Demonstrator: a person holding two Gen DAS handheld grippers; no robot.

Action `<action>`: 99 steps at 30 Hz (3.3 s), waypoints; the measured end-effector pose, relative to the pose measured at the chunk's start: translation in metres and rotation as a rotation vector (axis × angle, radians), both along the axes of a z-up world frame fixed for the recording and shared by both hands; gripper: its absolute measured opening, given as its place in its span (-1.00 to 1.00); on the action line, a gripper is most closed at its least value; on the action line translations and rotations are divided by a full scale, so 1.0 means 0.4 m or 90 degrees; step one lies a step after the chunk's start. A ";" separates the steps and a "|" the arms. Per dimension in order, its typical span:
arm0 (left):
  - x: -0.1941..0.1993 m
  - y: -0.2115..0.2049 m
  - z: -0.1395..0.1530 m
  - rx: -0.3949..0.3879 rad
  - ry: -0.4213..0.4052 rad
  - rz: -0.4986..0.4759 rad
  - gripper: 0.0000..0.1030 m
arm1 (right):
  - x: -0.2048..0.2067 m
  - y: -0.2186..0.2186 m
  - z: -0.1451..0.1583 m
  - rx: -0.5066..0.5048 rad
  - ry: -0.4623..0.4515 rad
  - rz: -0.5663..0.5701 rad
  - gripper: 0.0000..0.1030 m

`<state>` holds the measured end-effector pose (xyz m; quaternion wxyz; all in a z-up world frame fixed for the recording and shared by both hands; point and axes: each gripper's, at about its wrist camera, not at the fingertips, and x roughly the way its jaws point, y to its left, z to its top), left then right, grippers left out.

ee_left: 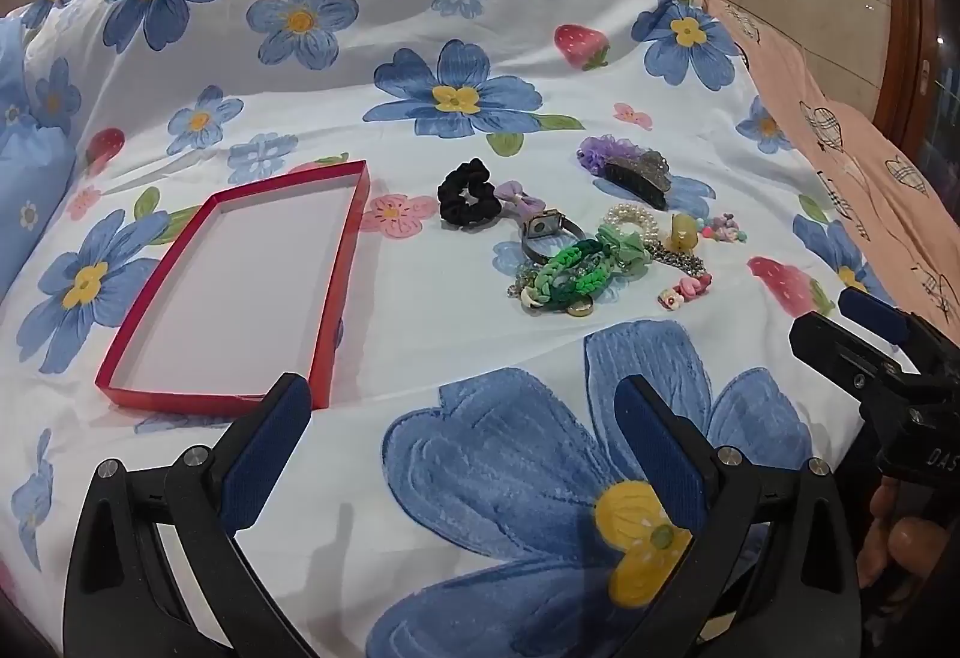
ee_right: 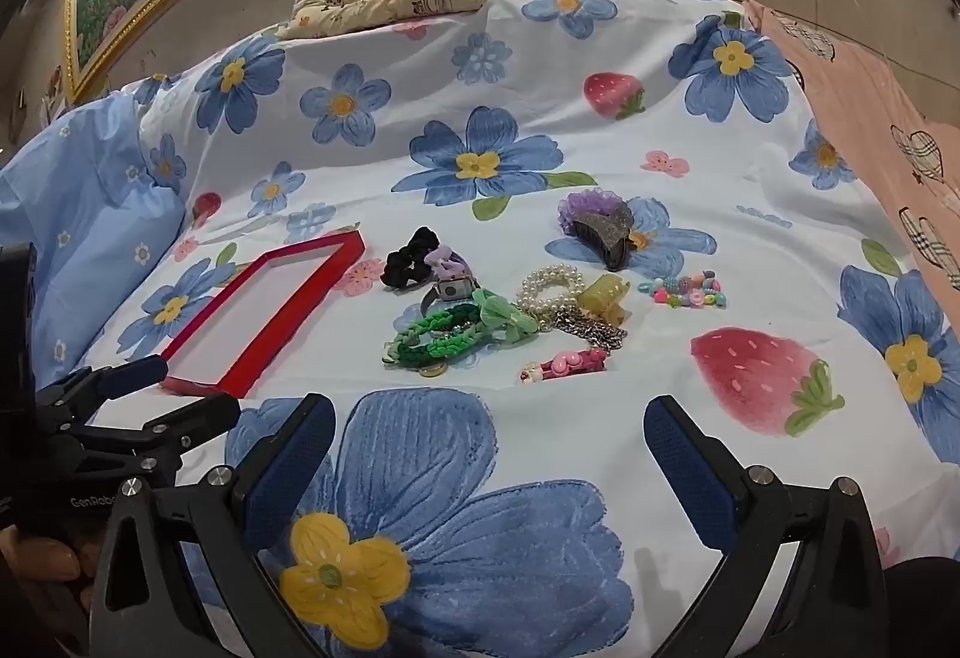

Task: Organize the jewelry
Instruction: 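Reach both tools toward the jewelry pile beside the red tray, then grasp the green braided bracelet with the left tool while the right tool grasps the yellow hair claw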

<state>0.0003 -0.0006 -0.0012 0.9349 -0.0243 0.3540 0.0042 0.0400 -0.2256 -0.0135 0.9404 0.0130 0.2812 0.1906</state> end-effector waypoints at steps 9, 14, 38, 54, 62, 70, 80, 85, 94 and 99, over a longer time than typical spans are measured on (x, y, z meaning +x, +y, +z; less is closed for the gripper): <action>0.011 -0.007 -0.009 -0.036 0.011 0.000 0.98 | -0.008 0.002 0.001 0.014 -0.006 0.000 1.00; 0.018 -0.011 -0.013 -0.036 0.011 -0.001 0.98 | -0.006 0.005 0.000 0.005 -0.001 -0.001 1.00; 0.153 -0.013 -0.014 -0.040 0.021 -0.049 0.88 | 0.127 -0.036 0.002 0.021 0.073 -0.005 0.84; 0.353 -0.061 -0.063 -0.013 0.094 -0.125 0.54 | 0.362 -0.062 -0.049 0.025 0.155 -0.075 0.20; 0.421 -0.074 -0.113 -0.032 0.138 -0.156 0.46 | 0.463 -0.041 -0.117 0.020 0.202 -0.094 0.01; 0.454 -0.104 -0.150 -0.044 0.172 -0.198 -0.59 | 0.483 -0.050 -0.137 0.041 0.207 -0.100 -0.34; 0.398 -0.087 -0.108 -0.066 0.146 -0.216 -0.82 | 0.439 -0.062 -0.078 0.067 0.163 -0.088 -0.36; 0.354 -0.033 -0.067 -0.097 0.123 -0.192 -0.82 | 0.401 -0.033 -0.039 0.083 0.153 -0.057 -0.36; 0.289 0.100 -0.026 -0.136 0.095 -0.118 -0.82 | 0.352 0.087 -0.009 0.085 0.150 0.023 -0.36; 0.271 0.183 -0.017 -0.147 0.089 -0.075 -0.82 | 0.343 0.166 -0.005 0.080 0.154 0.066 -0.36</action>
